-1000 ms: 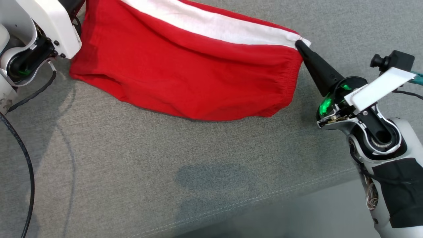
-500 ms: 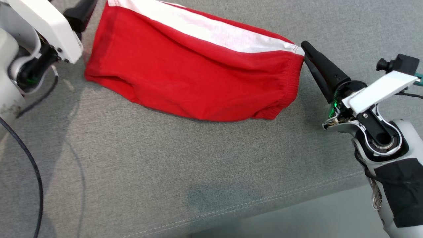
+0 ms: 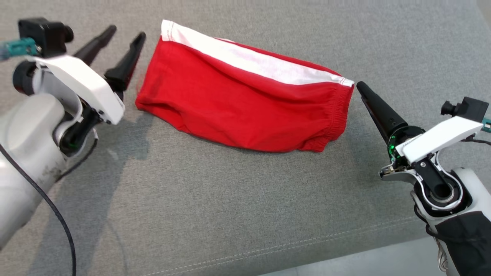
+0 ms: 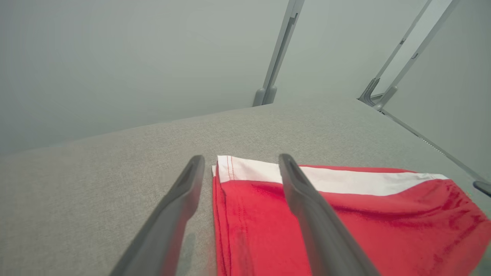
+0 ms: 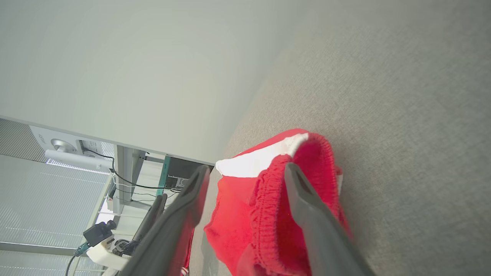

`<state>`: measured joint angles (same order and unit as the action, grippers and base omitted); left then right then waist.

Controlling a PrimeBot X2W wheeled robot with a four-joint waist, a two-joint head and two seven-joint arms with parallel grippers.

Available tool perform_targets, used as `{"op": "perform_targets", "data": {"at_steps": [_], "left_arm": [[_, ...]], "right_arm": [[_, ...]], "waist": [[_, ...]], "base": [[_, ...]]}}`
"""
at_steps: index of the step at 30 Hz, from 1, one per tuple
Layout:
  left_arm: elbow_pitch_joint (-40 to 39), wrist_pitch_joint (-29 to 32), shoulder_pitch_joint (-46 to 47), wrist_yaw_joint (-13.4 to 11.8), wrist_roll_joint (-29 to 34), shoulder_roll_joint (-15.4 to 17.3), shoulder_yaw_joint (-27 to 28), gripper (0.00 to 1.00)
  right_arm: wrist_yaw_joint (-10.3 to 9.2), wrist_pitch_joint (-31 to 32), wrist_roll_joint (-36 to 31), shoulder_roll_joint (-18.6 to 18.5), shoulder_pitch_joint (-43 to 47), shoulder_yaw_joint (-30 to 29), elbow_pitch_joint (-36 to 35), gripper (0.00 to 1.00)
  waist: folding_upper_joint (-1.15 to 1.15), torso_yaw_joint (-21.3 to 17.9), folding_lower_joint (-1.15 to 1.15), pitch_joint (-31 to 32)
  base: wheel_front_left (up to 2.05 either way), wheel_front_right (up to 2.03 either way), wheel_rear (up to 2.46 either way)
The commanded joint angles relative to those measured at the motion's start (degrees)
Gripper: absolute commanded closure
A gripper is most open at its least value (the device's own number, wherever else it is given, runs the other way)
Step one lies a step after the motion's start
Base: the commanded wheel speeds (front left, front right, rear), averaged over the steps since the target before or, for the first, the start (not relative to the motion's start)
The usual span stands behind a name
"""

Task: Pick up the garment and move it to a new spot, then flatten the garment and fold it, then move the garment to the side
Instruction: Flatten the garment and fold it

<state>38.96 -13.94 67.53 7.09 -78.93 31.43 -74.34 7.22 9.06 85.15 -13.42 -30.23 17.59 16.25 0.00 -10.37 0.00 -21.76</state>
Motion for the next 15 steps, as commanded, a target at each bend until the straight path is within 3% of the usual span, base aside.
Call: {"op": "perform_targets", "data": {"at_steps": [1, 8, 12, 15], "left_arm": [[-0.2, -0.64, 0.36, 0.4, -0.23, 1.43, 2.08, 0.0], [-0.24, -1.03, -5.82, 0.4, 0.47, -0.57, 7.12, 0.0], [-0.24, -1.04, -10.74, 0.4, 3.1, -2.18, 12.77, 0.0], [-0.3, -1.05, -14.17, 0.4, 5.78, -3.23, 16.58, 0.0]], "right_arm": [[0.26, -0.81, -0.54, -0.98, 1.12, 0.81, -1.83, 0.0], [0.26, -10.54, -5.65, -3.01, 3.01, 2.38, -1.84, 0.0], [0.26, -19.72, -11.9, -5.02, 3.5, 3.56, 0.33, 0.0], [0.26, -23.28, -18.66, -6.36, 3.34, 3.92, 3.11, 0.0]], "waist": [[0.0, 0.92, 0.0, 1.58], [0.0, 2.81, 0.0, 5.6], [0.0, 3.91, 0.0, 7.48], [0.0, 4.47, 0.0, 8.78]], "base": [[0.0, 0.0, 0.0], [0.0, 0.0, 0.0], [0.0, 0.0, 0.0], [0.0, 0.0, 0.0]]}}
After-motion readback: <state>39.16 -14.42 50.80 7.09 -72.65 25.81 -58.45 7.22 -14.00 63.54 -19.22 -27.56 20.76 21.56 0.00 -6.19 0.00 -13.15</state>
